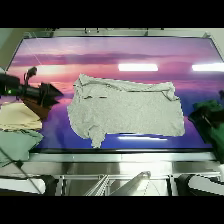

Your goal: Fold the shirts.

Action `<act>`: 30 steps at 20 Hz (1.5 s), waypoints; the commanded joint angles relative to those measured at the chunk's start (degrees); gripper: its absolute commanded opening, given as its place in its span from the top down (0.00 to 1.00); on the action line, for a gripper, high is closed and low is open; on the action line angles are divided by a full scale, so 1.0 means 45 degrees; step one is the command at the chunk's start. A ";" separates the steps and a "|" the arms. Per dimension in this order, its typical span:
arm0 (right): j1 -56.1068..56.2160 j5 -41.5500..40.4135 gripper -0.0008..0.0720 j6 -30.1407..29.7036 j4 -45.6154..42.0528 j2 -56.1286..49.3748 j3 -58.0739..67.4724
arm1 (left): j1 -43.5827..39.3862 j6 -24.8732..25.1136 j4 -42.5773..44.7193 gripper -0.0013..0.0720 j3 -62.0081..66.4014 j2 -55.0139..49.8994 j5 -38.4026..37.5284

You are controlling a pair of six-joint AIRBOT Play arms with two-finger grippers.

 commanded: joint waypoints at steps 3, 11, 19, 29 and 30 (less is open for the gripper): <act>-0.0850 -0.1443 0.20 -0.0801 -0.0092 0.0228 -0.2356 | 0.1239 0.1127 0.0005 0.06 -0.3954 0.1671 -0.0772; 0.0121 -0.1243 0.23 -0.2351 0.2370 -0.2142 -0.2390 | 0.1758 0.0763 0.0641 0.06 -0.4512 0.1914 -0.0923; 0.0359 -0.0408 0.50 -0.2472 0.2463 -0.2127 -0.2356 | 0.1661 -0.0049 0.0680 0.06 -0.4517 0.1914 -0.1457; 0.0325 -0.0092 0.50 -0.2356 0.2225 -0.2123 -0.2351 | -0.1943 -0.0277 0.0855 0.06 -0.4512 -0.0209 -0.3075; 0.0219 0.0000 0.50 -0.2351 0.2229 -0.2123 -0.2317 | -0.2142 -0.0272 0.0850 0.06 -0.4512 -0.0481 -0.3094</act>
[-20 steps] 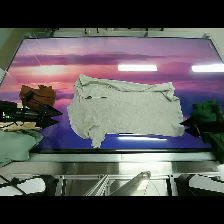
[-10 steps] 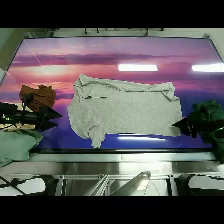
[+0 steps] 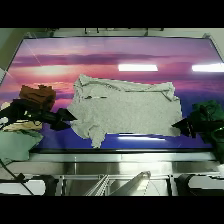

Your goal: Fold the shirts.

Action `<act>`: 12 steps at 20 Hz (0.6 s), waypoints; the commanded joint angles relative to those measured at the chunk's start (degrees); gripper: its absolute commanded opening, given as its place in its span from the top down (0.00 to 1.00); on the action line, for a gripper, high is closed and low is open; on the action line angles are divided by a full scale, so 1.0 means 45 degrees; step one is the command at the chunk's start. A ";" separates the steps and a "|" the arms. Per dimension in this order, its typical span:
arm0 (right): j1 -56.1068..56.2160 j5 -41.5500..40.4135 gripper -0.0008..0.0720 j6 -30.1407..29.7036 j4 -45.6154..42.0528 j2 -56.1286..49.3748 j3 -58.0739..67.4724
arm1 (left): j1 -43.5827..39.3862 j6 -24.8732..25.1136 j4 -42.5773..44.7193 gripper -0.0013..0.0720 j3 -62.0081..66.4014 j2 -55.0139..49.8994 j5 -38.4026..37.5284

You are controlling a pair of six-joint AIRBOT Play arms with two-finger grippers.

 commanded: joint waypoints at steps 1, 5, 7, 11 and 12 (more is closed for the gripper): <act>-0.0262 0.0335 0.49 0.0209 -0.0918 0.0024 0.0097 | -0.0884 0.0063 0.0083 0.17 -0.0010 -0.0942 -0.0461; -0.1433 0.0393 0.28 0.0403 -0.0923 0.0423 0.0131 | -0.1005 0.0223 -0.0024 0.24 0.0005 -0.0923 -0.0656; -0.2205 0.0393 0.28 0.0393 -0.0913 0.0544 0.0131 | -0.0845 0.0238 -0.0019 0.84 0.0005 -0.0923 -0.0631; -0.3376 0.0262 0.28 0.0374 -0.0913 0.0563 0.0141 | -0.0180 0.0238 -0.0029 0.95 0.0005 -0.0923 -0.0510; -0.3415 0.0170 0.28 0.0228 -0.0918 0.0563 0.0136 | -0.0015 0.0238 -0.0029 0.95 0.0005 -0.0923 -0.0515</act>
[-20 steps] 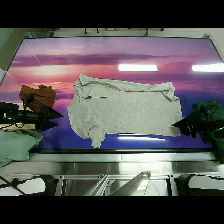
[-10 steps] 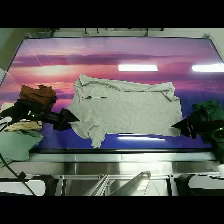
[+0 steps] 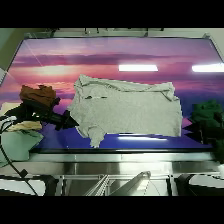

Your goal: Fold the shirts.

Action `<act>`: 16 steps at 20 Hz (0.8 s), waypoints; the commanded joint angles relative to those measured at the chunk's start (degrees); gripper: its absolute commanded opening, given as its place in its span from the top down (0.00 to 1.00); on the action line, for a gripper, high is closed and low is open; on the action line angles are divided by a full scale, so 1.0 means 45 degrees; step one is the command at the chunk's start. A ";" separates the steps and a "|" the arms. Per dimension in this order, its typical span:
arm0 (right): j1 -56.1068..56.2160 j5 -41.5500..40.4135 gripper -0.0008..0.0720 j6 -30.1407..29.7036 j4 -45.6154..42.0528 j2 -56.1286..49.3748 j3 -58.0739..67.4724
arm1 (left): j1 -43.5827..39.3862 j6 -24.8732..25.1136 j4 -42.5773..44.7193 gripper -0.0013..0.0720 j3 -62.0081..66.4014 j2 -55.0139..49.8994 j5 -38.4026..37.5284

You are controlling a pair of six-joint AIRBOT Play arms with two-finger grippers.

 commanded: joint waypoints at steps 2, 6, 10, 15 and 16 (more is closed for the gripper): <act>-0.0403 -0.0505 0.28 -0.0185 0.0049 -0.0034 0.0010 | 0.0685 0.0005 -0.0068 0.95 0.0010 -0.0010 0.0136; 0.0869 -0.0452 0.28 -0.0185 0.0087 -0.0384 -0.0262 | 0.0806 0.0010 -0.0073 0.95 0.0010 -0.0010 0.0107; 0.2608 -0.0369 0.28 -0.0185 0.0097 -0.0554 -0.0335 | 0.0850 0.0107 -0.0063 0.95 0.0010 -0.0010 0.0087; 0.3347 -0.0510 0.28 -0.0165 0.0117 -0.0559 -0.0335 | 0.1428 0.0316 -0.0063 0.95 0.0010 -0.0010 0.0466; 0.3347 -0.0510 0.28 -0.0131 0.0112 -0.0559 -0.0335 | 0.1637 0.0330 -0.0063 0.95 0.0010 -0.0010 0.0573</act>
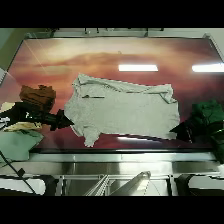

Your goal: Fold the shirts.

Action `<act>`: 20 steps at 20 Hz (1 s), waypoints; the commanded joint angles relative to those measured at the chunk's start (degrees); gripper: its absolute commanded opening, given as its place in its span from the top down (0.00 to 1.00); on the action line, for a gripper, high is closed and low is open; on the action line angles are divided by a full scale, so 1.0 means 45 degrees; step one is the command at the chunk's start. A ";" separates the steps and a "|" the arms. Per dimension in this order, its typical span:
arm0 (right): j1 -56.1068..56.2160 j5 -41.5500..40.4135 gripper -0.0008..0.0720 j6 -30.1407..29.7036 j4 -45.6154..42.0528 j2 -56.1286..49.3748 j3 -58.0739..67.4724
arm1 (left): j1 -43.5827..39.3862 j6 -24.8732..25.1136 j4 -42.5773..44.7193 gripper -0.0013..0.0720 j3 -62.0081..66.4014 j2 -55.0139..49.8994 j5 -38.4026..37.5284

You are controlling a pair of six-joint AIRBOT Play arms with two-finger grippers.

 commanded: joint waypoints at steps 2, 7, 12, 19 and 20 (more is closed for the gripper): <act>0.0291 -0.1268 0.36 0.0053 0.0112 -0.0010 -0.0005 | 0.0602 0.0121 0.0005 0.95 0.0010 0.0000 0.0427; 0.0287 0.0024 0.97 -0.0593 0.1530 0.0107 0.0063 | 0.0515 0.0607 -0.0442 0.95 0.0015 0.0131 0.0748; 0.0175 0.3939 0.97 -0.2215 0.7723 0.3274 0.1870 | 0.1112 0.1889 -0.5367 0.95 0.2161 0.3643 0.5474; -0.2798 -0.0262 0.97 -0.2380 1.0914 1.1254 0.7810 | 0.5382 0.1020 -0.7446 0.94 1.1443 1.1453 0.3313; -0.2914 -0.0908 0.97 -0.2375 1.0841 1.1676 0.8519 | 0.6300 0.1078 -0.7247 0.94 1.2910 1.1681 0.2866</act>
